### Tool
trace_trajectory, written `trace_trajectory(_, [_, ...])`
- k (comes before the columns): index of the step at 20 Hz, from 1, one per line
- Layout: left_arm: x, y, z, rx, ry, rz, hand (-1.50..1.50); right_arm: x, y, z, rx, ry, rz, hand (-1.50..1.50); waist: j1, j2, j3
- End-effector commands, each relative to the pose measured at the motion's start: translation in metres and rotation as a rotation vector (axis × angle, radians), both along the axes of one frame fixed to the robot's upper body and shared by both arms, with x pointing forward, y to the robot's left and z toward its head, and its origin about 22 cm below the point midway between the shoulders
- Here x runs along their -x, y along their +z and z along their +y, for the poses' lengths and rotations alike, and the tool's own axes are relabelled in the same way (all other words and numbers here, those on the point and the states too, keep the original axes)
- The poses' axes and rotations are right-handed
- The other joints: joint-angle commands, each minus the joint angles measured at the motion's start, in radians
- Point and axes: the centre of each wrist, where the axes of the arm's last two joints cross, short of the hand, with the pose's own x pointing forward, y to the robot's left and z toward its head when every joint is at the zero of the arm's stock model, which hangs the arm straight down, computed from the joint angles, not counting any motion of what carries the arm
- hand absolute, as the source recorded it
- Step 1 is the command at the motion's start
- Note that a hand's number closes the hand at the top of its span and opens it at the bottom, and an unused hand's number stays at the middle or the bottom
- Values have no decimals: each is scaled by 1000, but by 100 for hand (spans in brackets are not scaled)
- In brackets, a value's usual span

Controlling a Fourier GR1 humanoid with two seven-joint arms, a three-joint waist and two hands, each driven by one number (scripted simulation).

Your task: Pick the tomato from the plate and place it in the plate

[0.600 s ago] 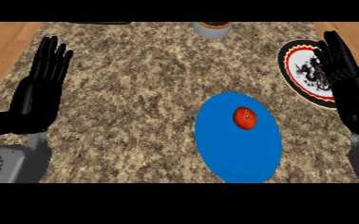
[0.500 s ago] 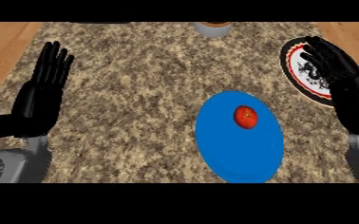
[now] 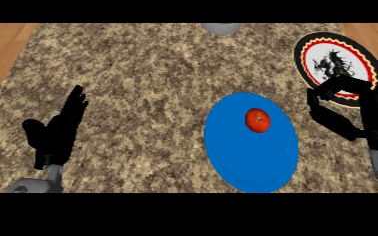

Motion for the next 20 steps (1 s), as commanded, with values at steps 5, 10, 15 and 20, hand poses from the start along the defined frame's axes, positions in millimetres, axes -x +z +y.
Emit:
trace_trajectory(5, [13, -27, -28, -8, 11, 119, 0, 33, -80, 71, -556, 5, -177, -150, -5, -2, 20])
trace_trajectory(10, [8, -15, -23, -34, 20, 124, 0, 52, -142, 43, -229, 207, -30, -150, 18, -5, 11])
trace_trajectory(15, [4, -3, -31, -40, 5, 128, 0, 35, -113, 10, 108, 80, 47, -150, 18, -10, 9])
trace_trajectory(20, [-6, -13, -28, -52, 29, 132, 0, 27, -71, 16, 270, 90, 189, -150, 6, -8, 8])
